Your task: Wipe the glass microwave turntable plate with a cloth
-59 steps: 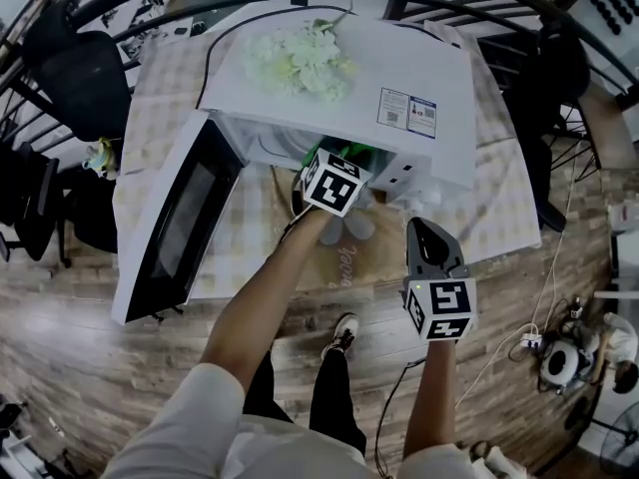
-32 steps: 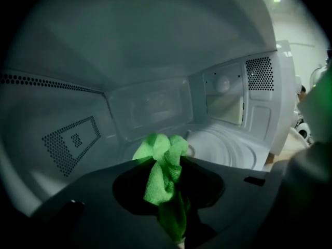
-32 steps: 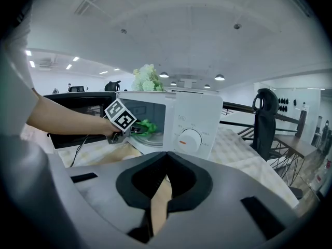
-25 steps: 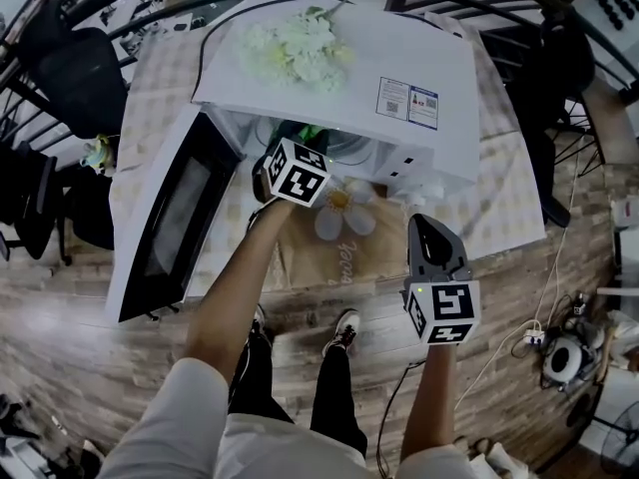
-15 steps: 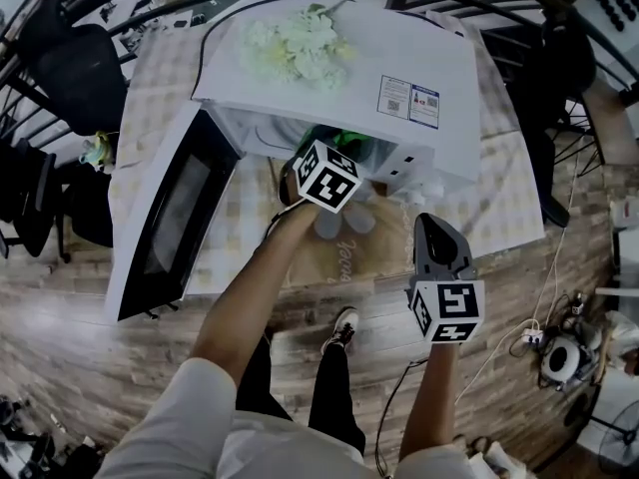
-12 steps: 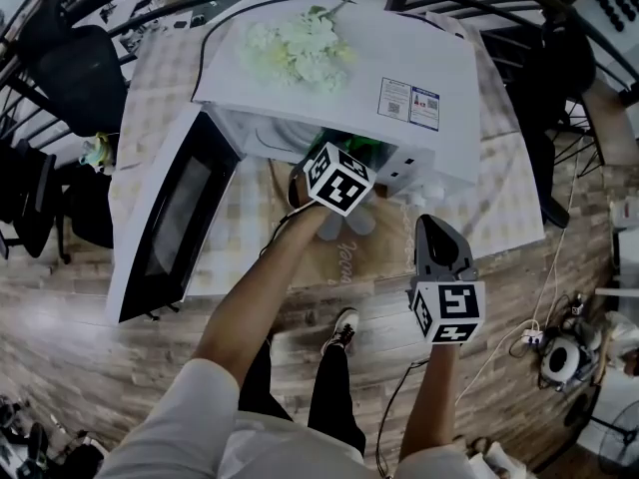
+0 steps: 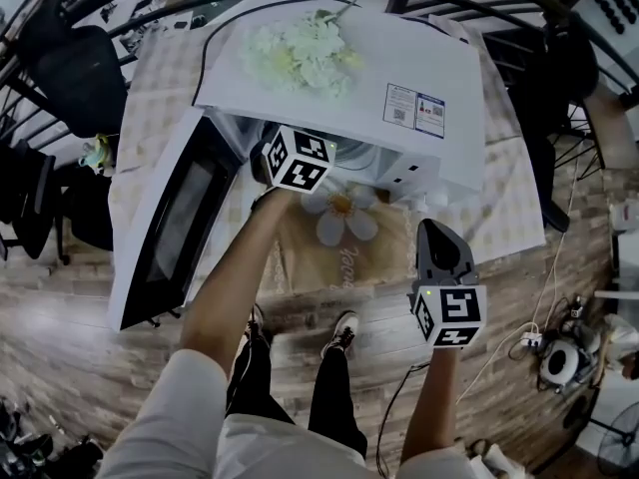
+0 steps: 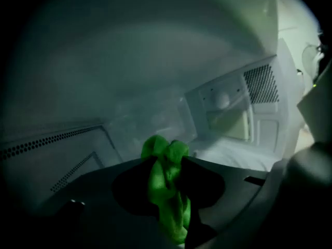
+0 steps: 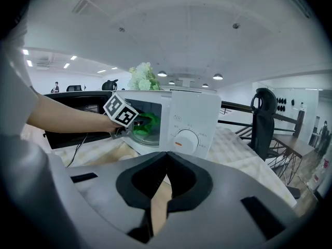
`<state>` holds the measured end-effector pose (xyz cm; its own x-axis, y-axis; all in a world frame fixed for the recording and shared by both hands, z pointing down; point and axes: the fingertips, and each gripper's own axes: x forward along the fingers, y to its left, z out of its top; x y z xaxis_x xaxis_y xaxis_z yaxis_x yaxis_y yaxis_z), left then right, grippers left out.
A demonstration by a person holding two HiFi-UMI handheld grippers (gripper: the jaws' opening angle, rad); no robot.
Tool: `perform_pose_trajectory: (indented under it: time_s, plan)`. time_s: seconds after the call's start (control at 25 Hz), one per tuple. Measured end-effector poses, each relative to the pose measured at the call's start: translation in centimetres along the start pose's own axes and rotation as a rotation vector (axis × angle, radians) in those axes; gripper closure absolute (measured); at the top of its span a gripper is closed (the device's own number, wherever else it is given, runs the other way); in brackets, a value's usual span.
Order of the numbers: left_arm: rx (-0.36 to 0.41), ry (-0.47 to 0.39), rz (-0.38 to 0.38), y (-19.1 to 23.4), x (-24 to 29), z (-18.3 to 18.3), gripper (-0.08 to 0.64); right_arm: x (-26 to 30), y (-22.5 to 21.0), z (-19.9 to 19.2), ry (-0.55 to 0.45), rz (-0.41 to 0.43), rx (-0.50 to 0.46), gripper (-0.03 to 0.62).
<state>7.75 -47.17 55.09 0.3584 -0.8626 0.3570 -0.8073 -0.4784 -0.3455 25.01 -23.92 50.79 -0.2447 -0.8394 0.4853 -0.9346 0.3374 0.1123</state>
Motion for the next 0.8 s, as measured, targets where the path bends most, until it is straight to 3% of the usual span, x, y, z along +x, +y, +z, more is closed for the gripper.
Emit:
perform_pose_trajectory:
  time_s: [0.12,0.2,0.36,0.48,0.8]
  plan:
    - [0.085,0.127,0.030,2.5,1.7,-3.1,0.440,0.0,0.2,-0.3,0.008,0.003,-0.003,0.580]
    - [0.083,0.187,0.008,3.0,1.9,-4.4,0.440,0.0,0.2,-0.5,0.012,0.004,-0.004,0.580]
    - [0.008,0.138,-0.079,0.8,1.3,-4.8,0.442,0.0,0.0,-0.7,0.016,0.005,-0.002,0.580]
    - [0.025,0.106,-0.122,-1.1,0.2,-4.6,0.445,0.2,-0.3,-0.8,0.018,0.003,-0.003,0.580]
    - [0.059,0.133,-0.287,-8.3,-1.7,-2.6,0.449,0.3,-0.6,-1.3,0.022,0.003,0.012,0.580]
